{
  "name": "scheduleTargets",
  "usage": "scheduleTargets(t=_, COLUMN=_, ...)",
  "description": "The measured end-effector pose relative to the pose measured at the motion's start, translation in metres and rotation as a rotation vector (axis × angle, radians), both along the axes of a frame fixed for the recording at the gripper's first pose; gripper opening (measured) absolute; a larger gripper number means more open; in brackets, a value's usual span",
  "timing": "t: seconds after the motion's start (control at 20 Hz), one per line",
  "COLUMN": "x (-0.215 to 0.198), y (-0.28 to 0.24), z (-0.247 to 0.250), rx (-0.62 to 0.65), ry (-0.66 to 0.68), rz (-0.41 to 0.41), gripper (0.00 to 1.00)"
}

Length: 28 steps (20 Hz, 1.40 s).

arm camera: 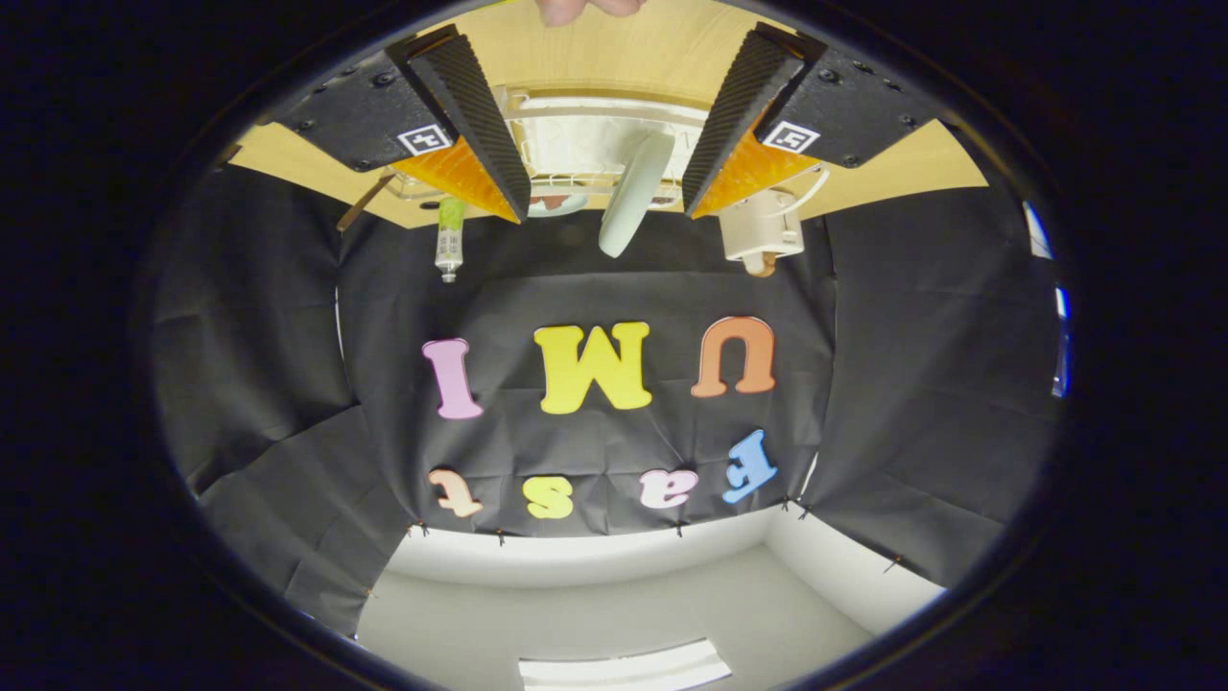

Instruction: Take the plate from the dish rack, then take the spoon from the basket and place it into the plate.

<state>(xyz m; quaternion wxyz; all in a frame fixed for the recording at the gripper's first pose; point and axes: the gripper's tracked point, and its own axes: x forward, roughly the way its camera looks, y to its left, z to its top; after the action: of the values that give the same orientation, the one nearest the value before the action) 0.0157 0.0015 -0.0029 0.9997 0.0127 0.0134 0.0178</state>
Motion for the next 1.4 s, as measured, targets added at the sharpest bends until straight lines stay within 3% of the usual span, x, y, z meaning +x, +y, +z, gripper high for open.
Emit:
scheduleTargets(t=0.45, x=0.052, y=-0.015, z=0.072, rx=-0.098, ry=0.086, rz=0.059, gripper=1.0)
scheduleTargets(t=0.75, x=0.118, y=-0.014, z=0.106, rx=-0.154, ry=0.28, rz=0.097, gripper=1.0)
scheduleTargets(t=0.95, x=0.156, y=-0.004, z=0.089, rx=-0.238, ry=0.482, rz=0.133, gripper=1.0)
scheduleTargets(t=1.4, x=0.214, y=0.006, z=0.004, rx=-0.081, ry=0.909, rz=0.061, gripper=1.0)
